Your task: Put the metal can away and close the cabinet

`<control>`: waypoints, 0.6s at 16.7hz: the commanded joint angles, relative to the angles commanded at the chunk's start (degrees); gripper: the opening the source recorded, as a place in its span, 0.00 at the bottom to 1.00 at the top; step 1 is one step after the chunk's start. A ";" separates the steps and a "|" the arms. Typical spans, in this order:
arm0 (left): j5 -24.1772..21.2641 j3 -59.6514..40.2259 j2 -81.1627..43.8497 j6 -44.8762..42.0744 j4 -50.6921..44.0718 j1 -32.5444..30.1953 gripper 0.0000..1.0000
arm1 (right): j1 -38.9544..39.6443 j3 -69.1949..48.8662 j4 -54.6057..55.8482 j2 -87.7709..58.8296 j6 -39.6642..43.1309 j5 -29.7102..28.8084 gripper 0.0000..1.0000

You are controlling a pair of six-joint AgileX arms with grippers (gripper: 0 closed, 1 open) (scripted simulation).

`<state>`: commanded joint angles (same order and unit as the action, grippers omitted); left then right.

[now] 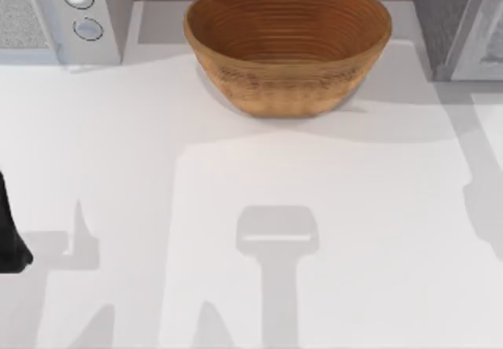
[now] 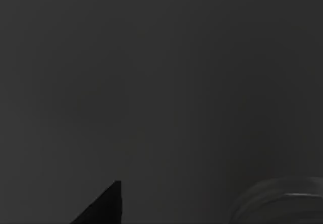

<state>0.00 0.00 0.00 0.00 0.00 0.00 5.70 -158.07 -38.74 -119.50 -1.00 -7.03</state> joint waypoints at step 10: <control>0.00 0.00 0.00 0.00 0.00 0.00 1.00 | -1.41 32.42 10.73 27.51 1.85 3.38 1.00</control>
<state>0.00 0.00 0.00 0.00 0.00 0.00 4.29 -125.66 -28.00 -91.98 0.85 -3.64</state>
